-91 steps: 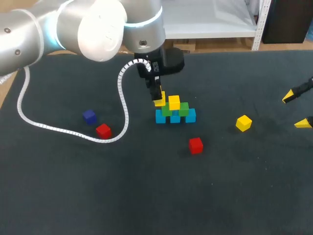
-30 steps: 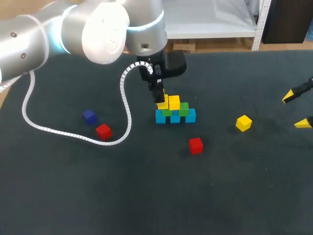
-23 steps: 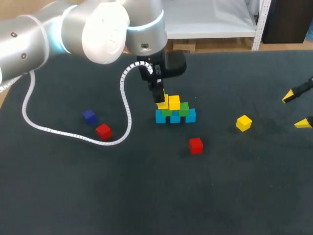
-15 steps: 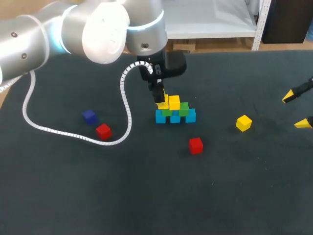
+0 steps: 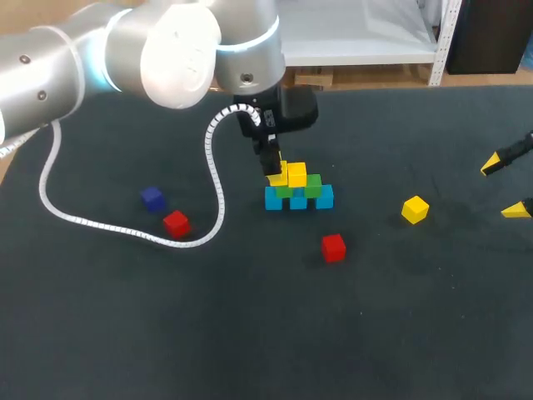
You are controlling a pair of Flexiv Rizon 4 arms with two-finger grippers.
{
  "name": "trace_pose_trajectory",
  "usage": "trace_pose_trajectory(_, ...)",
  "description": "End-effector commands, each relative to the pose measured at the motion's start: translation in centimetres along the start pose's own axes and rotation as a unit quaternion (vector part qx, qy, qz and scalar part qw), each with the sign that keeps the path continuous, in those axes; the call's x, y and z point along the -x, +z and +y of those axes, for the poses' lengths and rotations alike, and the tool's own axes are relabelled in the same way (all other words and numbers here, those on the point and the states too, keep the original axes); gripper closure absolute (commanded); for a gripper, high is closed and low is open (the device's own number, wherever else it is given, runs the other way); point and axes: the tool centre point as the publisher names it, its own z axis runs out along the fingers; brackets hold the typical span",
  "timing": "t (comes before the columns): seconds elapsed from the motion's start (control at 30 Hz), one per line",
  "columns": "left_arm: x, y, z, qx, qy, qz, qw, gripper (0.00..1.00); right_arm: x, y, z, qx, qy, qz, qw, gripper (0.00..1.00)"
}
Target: Place the blue cubes, place green cubes on the blue cubes, place the yellow cubes on the green cubes, then place the red cubes on the yellow cubes, and place purple cube on the red cubes.
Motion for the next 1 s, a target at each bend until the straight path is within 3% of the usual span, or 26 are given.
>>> trace_pose_trajectory(0.03, 0.14, 0.05, 0.33, -0.004, 0.001, 0.000, 1.000, 1.00, -0.02, 0.02, -0.02, 0.000, 0.000, 0.000, 1.000, 0.00)
trace_pose_trajectory(0.27, 0.15, 0.09, 0.34, -0.004, 0.002, 0.000, 1.000, 0.97, -0.02, 0.02, -0.02, 0.000, 0.000, 0.000, 1.000, 0.00)
trace_pose_trajectory(0.43, 0.14, 0.10, 0.37, -0.005, 0.002, -0.001, 1.000, 0.79, -0.02, 0.02, -0.02, 0.000, 0.000, 0.000, 1.000, 0.00)
trace_pose_trajectory(1.0, 0.14, 0.19, 0.41, -0.007, 0.001, 0.000, 1.000, 0.67, -0.02, 0.02, -0.02, 0.000, 0.000, 0.000, 1.000, 0.00)
